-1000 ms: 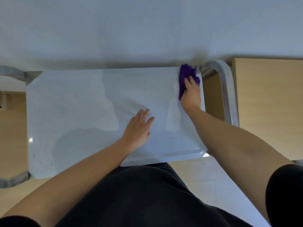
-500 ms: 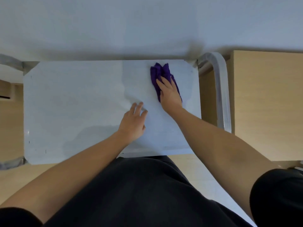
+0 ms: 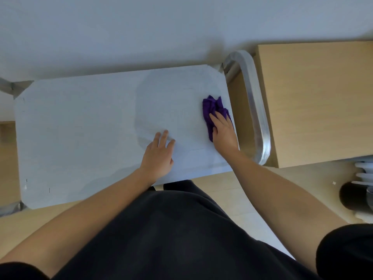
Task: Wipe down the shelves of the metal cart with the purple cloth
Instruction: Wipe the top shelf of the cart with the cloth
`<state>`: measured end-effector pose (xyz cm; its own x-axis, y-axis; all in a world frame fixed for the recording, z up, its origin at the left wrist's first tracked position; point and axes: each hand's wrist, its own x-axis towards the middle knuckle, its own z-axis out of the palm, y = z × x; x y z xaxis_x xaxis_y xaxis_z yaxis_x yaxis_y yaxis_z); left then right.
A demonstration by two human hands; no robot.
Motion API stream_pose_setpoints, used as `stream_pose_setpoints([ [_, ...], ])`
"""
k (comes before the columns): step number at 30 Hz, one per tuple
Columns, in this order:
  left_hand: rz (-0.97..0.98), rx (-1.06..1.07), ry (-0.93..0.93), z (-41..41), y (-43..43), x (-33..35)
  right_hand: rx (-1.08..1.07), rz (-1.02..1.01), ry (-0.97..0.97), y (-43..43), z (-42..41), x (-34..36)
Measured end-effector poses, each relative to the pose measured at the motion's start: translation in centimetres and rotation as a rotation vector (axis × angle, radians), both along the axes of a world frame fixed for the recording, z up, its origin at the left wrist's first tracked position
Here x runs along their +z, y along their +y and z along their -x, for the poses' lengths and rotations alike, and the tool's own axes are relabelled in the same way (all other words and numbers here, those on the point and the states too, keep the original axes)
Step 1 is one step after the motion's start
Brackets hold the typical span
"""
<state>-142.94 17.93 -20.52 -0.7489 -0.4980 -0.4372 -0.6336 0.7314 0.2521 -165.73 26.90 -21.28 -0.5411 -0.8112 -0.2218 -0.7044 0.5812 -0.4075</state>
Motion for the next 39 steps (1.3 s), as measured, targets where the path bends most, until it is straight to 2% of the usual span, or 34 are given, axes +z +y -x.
stream_pose_setpoints([
  [6, -0.012, -0.049, 0.013, -4.4, 0.0, 0.3, -0.236, -0.03, -0.022, 3.7, -5.7, 0.4],
  [12, -0.015, -0.059, 0.033, -11.6, -1.2, 0.6, -0.523, 0.026, -0.048, 2.9, -13.7, 0.5],
  [18, 0.019, -0.032, 0.005, -19.4, -2.8, 0.8, -0.551, 0.009, -0.07, -2.3, -22.4, 0.1],
  [25, 0.045, 0.124, -0.036, -27.2, -4.7, 0.9, -0.299, 0.003, -0.099, -9.8, -32.0, -0.1],
  [29, 0.061, 0.231, -0.032, -30.3, -5.3, 1.0, -0.056, -0.038, -0.067, -12.9, -36.3, -0.1],
  [34, 0.023, 0.309, -0.013, -31.5, -5.2, 1.2, 0.348, -0.052, -0.049, -14.3, -39.0, 0.6],
  [39, 0.016, 0.422, 0.039, -29.4, -6.3, 1.8, 0.369, 0.037, -0.294, -13.8, -35.7, 3.3],
])
